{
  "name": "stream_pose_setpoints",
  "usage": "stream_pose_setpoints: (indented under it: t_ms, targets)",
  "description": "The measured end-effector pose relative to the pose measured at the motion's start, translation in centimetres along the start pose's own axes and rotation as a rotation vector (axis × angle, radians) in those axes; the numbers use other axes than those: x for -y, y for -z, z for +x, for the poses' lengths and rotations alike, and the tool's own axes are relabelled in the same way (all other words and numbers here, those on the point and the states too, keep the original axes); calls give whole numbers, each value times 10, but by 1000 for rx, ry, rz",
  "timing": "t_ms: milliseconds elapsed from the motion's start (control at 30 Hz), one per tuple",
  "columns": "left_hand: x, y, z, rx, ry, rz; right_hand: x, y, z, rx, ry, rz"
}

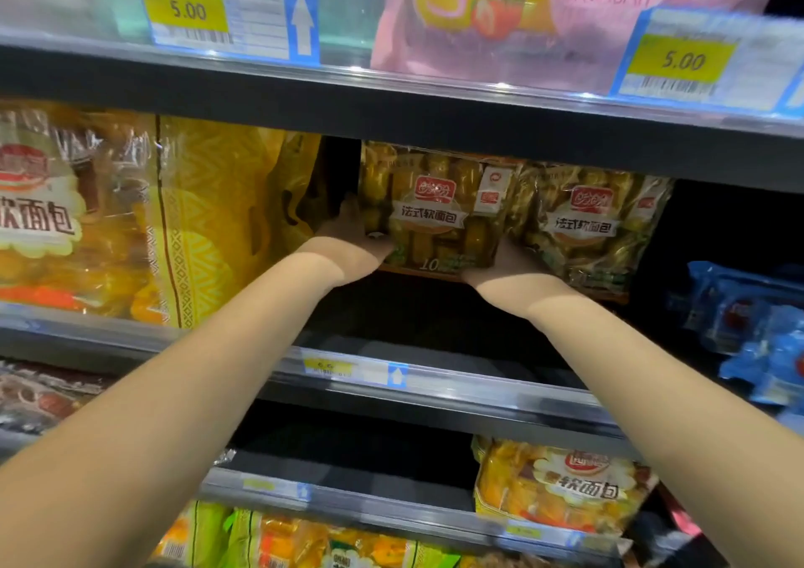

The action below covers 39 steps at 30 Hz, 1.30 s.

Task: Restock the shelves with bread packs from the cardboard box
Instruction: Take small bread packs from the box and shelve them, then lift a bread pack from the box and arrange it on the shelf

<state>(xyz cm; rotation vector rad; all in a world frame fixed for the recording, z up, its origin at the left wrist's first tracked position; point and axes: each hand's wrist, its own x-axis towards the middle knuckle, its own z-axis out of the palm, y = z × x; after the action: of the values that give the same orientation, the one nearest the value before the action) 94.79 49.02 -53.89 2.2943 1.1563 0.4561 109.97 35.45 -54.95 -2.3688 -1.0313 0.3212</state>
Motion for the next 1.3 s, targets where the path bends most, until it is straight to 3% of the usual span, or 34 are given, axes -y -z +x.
stream_pose_setpoints:
  t_ms: [167,367,467,633,767,967,1100,1300]
  targets:
    - [-3,17,-56,99,-80,192,31,17,-49,90,4,-343]
    - [11,51,-144,-128,-352,365,65,14,-129,-186,358,-621]
    - [32,80,-194,-209,-373,544,83,4,-170,-224,519,-646]
    - [97,122,-256,-278,-232,792,131,-40,-222,-199,702,-663]
    - [154,163,-281,-242,-35,798,197,-86,-237,-127,828,-672]
    - [236,224,-321,-71,313,719,290,-144,-251,147,957,-536]
    - [250,268,-370,67,518,646,343,-148,-284,327,989,-466]
    - [235,384,-451,120,725,571,456,-103,-347,548,1093,-441]
